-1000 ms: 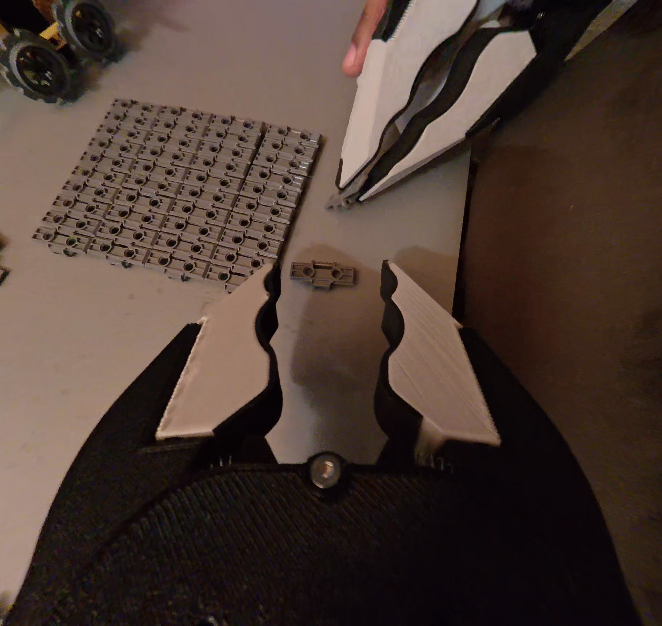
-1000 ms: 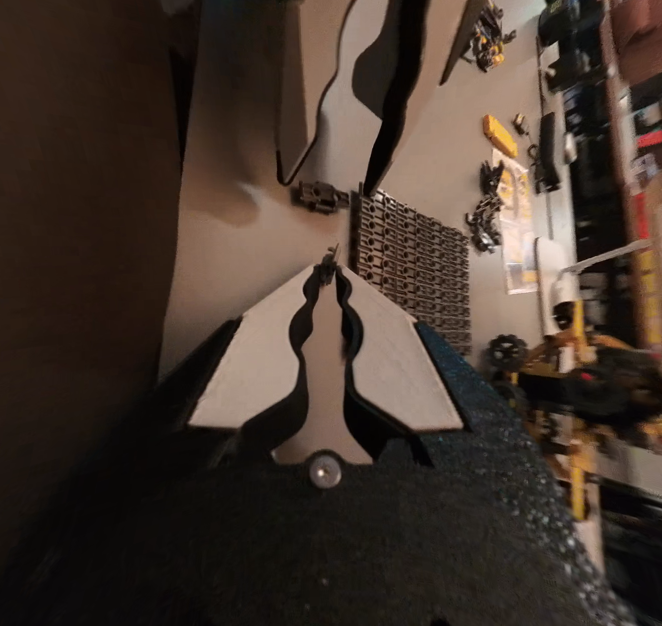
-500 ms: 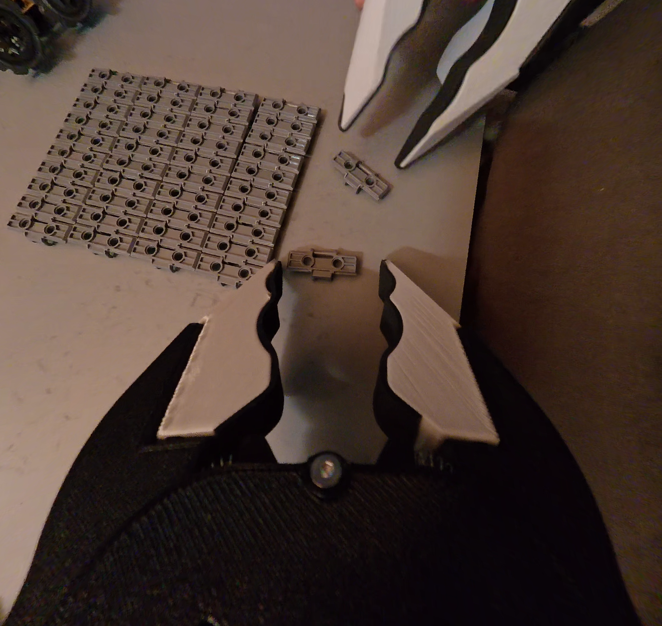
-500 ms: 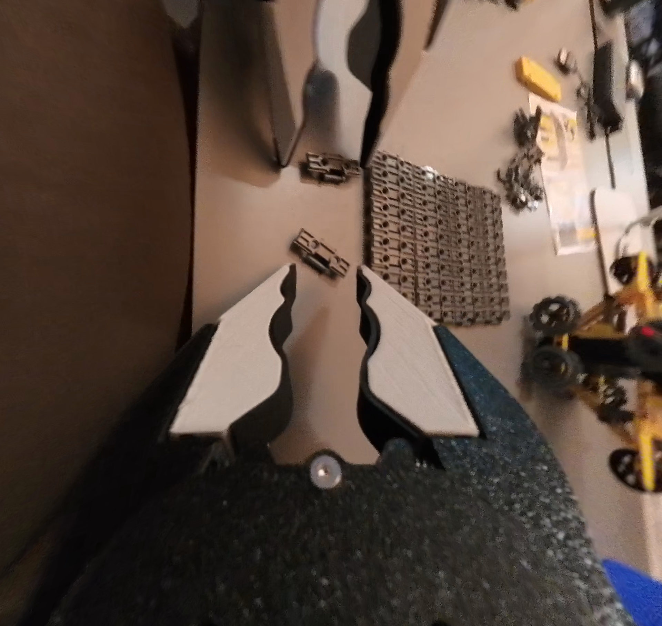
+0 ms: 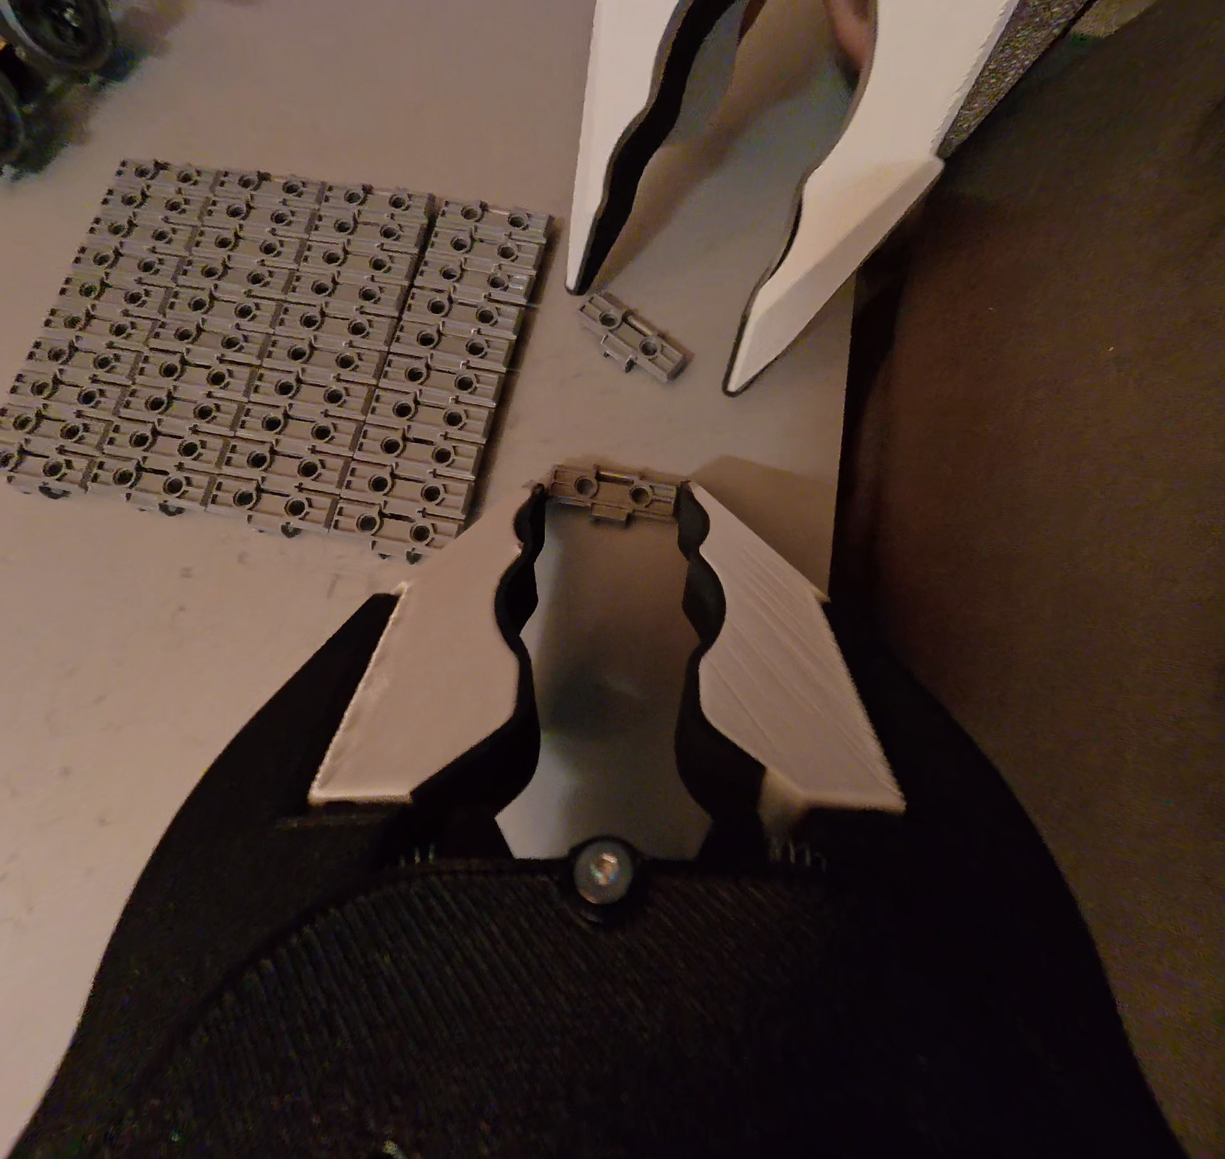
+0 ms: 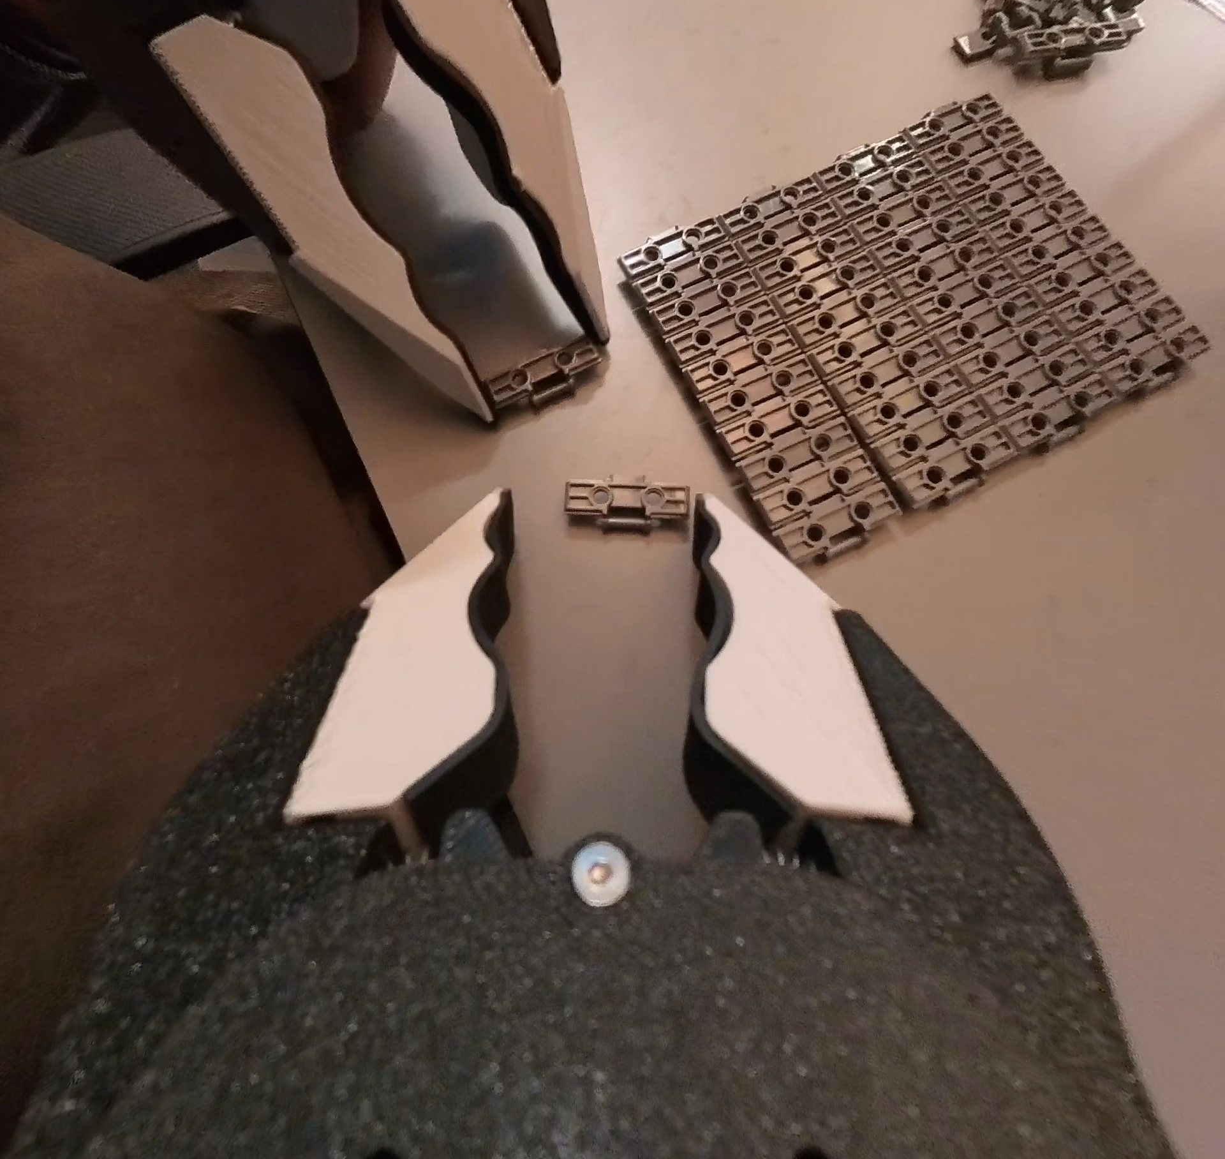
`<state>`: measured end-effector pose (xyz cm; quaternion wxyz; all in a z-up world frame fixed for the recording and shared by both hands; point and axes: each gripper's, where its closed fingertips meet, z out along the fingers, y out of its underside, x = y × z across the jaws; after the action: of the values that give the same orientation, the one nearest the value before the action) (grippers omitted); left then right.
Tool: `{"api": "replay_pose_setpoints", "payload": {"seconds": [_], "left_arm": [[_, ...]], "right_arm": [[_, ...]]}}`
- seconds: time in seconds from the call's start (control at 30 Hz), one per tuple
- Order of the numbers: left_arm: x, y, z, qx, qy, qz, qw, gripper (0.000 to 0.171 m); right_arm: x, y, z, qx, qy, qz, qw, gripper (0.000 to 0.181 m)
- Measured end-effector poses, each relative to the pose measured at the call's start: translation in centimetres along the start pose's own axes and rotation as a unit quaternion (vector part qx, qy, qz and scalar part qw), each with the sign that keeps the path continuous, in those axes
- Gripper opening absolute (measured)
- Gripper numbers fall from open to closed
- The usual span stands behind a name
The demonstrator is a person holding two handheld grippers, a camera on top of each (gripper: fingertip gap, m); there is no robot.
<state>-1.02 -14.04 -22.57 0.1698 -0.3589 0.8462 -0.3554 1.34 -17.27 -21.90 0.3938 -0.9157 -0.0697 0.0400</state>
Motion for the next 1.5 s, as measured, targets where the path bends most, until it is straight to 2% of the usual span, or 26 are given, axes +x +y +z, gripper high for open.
{"api": "replay_pose_setpoints", "payload": {"seconds": [0.2, 0.37, 0.5, 0.63, 0.8, 1.2, 1.27, 1.4, 1.43, 1.5], "left_arm": [[0.4, -0.3, -0.4, 0.013, 0.013, -0.003, 1.0, 0.047], [0.0, -0.2, -0.6, 0.019, 0.018, -0.006, 1.0, 0.047], [0.2, 0.0, -0.4, 0.011, 0.026, 0.005, 1.0, 0.045], [0.2, -0.1, -0.4, 0.01, 0.03, 0.009, 0.999, 0.039], [0.4, 0.0, -0.4, 0.008, 0.033, 0.011, 0.999, 0.037], [0.5, 0.1, -0.3, 0.006, 0.04, 0.011, 0.999, 0.038], [0.5, 0.1, -0.3, 0.005, 0.038, 0.012, 0.999, 0.038], [0.5, 0.1, -0.3, 0.005, 0.037, 0.013, 0.999, 0.038], [0.5, 0.1, -0.3, 0.005, 0.038, 0.013, 0.999, 0.038], [0.5, 0.1, -0.2, 0.005, 0.037, 0.013, 0.999, 0.038]], "right_arm": [[0.5, 0.2, 0.6, -0.021, 0.002, -0.025, 0.999, 0.042], [-0.2, -0.8, 0.8, -0.009, -0.036, -0.04, 0.999, 0.039], [-0.9, -2.3, 1.2, 0.028, -0.069, -0.106, 0.992, 0.039], [-1.1, -2.2, 2.3, 0.013, -0.091, -0.165, 0.982, 0.039], [-1.8, -2.1, 2.8, 0.008, -0.121, -0.2, 0.972, 0.039], [-2.0, -2.0, 2.8, -0.011, -0.152, -0.225, 0.963, 0.039], [-1.7, -2.0, 2.6, -0.013, -0.144, -0.226, 0.963, 0.044], [-1.3, -2.8, 1.8, 0.007, -0.144, -0.193, 0.971, 0.049], [-1.2, -3.0, 1.6, 0.014, -0.146, -0.182, 0.972, 0.044], [-1.2, -3.3, 1.4, 0.023, -0.151, -0.163, 0.975, 0.024]]}}
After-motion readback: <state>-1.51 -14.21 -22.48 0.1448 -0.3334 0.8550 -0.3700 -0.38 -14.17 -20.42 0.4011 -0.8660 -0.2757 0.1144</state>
